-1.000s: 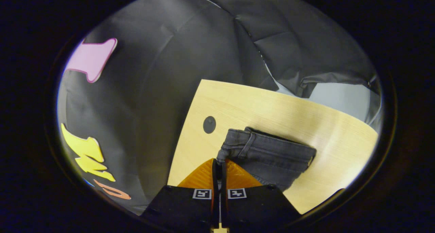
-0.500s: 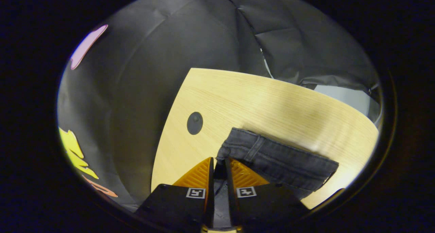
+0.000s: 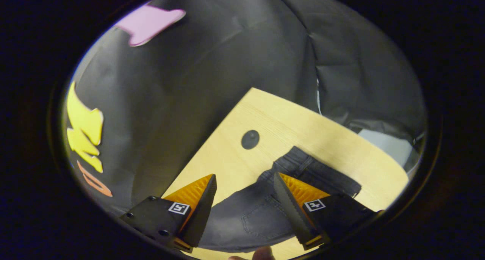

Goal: Grasp the waist and the cuffs of the jeans and fold them to make the two legs overlap; first hold the waist and fold one-third of the jeans toward the cuffs, then hold the cuffs and fold the remaining one-third in the same direction to finish folding.

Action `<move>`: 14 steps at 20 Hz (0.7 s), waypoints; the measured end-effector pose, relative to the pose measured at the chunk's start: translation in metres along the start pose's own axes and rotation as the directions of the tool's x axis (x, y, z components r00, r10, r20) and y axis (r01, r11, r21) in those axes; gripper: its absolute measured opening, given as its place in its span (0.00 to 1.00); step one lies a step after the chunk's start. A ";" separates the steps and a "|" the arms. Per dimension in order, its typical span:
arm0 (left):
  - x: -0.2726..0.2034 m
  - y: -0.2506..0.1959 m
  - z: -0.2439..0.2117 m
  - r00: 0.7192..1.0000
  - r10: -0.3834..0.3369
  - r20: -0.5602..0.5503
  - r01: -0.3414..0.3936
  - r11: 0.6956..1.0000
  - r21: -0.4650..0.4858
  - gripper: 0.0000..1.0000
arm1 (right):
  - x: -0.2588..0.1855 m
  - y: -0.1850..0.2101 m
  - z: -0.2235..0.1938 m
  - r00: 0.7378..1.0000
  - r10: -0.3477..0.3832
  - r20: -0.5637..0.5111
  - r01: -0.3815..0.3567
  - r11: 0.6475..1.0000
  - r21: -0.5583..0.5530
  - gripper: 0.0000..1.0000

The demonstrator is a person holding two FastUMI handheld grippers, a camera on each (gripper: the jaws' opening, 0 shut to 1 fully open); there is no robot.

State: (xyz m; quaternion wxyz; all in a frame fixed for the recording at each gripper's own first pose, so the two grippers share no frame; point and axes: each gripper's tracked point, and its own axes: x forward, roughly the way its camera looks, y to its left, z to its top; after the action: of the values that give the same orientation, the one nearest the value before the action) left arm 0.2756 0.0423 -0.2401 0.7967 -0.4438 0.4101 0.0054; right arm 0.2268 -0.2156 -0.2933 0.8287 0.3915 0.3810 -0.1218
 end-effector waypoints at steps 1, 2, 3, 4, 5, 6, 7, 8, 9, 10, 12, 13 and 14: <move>-0.020 -0.016 0.000 0.999 -0.015 0.033 0.012 0.996 0.084 0.99 | -0.022 0.012 0.005 0.999 0.020 0.035 -0.017 0.996 -0.082 0.94; -0.040 -0.034 0.004 0.996 -0.040 0.080 0.025 0.984 0.174 1.00 | -0.046 0.025 0.009 0.996 0.048 0.074 -0.035 0.984 -0.172 0.94; -0.063 -0.057 0.003 0.989 -0.076 0.130 0.040 0.965 0.260 1.00 | -0.070 0.039 0.013 0.990 0.078 0.115 -0.047 0.966 -0.256 0.93; -0.082 -0.079 0.001 0.978 -0.120 0.169 0.056 0.938 0.341 0.99 | -0.099 0.053 0.014 0.979 0.120 0.163 -0.061 0.942 -0.330 0.93; -0.102 -0.100 -0.003 0.962 -0.167 0.216 0.062 0.904 0.423 0.99 | -0.129 0.067 0.014 0.962 0.169 0.213 -0.075 0.917 -0.391 0.86; -0.121 -0.114 -0.007 0.944 -0.196 0.264 0.040 0.866 0.499 0.99 | -0.160 0.083 0.014 0.939 0.222 0.264 -0.088 0.893 -0.441 0.86; -0.136 -0.126 -0.014 0.925 -0.224 0.307 0.014 0.826 0.563 0.99 | -0.189 0.094 0.011 0.915 0.267 0.304 -0.092 0.869 -0.486 0.86; -0.147 -0.135 -0.024 0.904 -0.245 0.351 -0.023 0.791 0.611 0.98 | -0.210 0.095 0.010 0.896 0.287 0.339 -0.075 0.851 -0.521 1.00; -0.159 -0.140 -0.035 0.883 -0.260 0.391 -0.059 0.764 0.642 0.98 | -0.229 0.092 0.007 0.885 0.282 0.371 -0.036 0.835 -0.549 0.86; -0.166 -0.144 -0.050 0.864 -0.268 0.426 -0.108 0.728 0.677 0.98 | -0.246 0.088 -0.001 0.870 0.292 0.397 -0.011 0.817 -0.577 0.95; -0.163 -0.148 -0.081 0.834 -0.274 0.479 -0.182 0.684 0.707 0.98 | -0.274 0.081 -0.020 0.848 0.296 0.440 0.037 0.795 -0.606 1.00; -0.160 -0.151 -0.095 0.830 -0.278 0.484 -0.187 0.679 0.710 0.98 | -0.285 0.074 -0.029 0.841 0.292 0.456 0.059 0.789 -0.612 1.00; -0.156 -0.153 -0.110 0.830 -0.280 0.482 -0.184 0.678 0.711 1.00 | -0.293 0.068 -0.041 0.837 0.287 0.466 0.073 0.785 -0.615 0.90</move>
State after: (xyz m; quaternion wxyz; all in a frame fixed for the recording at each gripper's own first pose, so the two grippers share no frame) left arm 0.1577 -0.0730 -0.0593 0.9890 -0.0767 0.1149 -0.0527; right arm 0.0394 -0.1688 -0.0591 0.9877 0.0750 0.1286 -0.0475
